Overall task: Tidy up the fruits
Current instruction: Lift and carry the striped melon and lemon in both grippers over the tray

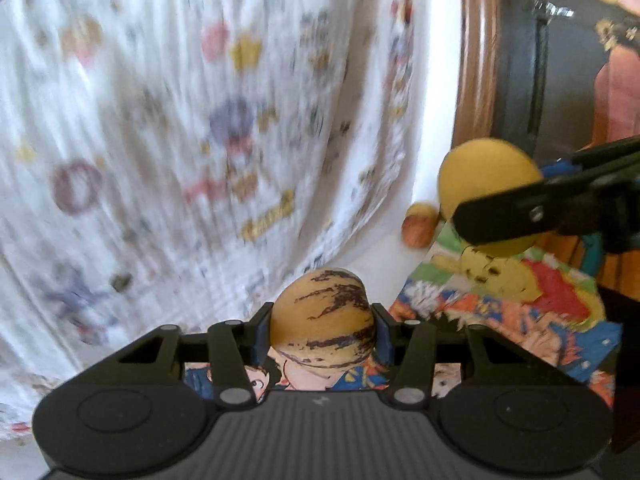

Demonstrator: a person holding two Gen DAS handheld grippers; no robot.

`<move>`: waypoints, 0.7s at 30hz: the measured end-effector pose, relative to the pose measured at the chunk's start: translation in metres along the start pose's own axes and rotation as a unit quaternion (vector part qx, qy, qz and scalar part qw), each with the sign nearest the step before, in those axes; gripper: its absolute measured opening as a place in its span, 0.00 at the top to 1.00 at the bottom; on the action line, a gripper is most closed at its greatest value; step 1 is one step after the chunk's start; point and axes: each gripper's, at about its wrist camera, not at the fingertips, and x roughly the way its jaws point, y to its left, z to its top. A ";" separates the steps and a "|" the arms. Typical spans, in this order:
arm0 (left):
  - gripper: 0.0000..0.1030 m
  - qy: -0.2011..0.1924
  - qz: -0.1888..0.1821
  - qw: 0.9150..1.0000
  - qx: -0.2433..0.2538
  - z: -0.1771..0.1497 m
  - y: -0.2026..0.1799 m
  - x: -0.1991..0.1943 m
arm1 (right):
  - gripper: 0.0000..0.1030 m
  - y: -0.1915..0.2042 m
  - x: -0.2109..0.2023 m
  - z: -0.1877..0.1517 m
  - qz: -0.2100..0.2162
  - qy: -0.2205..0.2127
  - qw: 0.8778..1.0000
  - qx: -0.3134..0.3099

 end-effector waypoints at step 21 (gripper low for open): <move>0.48 -0.037 -0.046 0.998 0.029 -0.056 -0.021 -0.151 | 0.45 0.043 -0.174 -0.094 -0.030 -0.061 0.997 0.044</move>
